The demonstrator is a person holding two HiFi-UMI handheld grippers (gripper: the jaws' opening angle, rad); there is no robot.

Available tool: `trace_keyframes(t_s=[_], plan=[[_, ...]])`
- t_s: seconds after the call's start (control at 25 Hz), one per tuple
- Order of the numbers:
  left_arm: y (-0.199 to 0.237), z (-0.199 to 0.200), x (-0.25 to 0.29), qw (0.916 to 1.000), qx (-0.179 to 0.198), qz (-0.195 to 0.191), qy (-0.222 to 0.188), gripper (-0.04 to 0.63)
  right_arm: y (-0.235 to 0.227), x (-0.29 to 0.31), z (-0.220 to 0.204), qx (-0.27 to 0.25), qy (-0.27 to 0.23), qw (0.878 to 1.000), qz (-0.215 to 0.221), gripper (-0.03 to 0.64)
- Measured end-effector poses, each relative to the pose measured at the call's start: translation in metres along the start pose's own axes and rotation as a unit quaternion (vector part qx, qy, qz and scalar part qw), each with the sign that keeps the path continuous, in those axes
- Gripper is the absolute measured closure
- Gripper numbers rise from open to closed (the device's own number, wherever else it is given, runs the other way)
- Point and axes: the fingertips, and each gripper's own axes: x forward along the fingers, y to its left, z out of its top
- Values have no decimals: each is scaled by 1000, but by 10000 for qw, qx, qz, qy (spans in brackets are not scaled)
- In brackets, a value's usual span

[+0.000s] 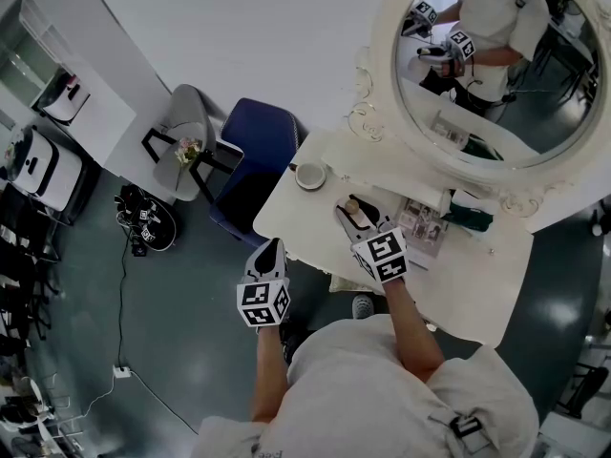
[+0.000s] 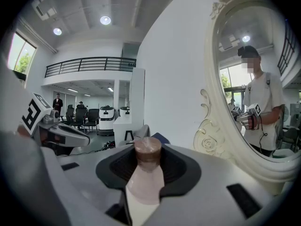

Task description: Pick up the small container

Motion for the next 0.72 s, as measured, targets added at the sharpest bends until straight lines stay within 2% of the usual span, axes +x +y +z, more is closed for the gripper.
trace_keyframes(t_s=[0.72], plan=[[-5,-1,2,10000,60,-47,13,566,0,-1,-2,-46,9,10000,-10,472]])
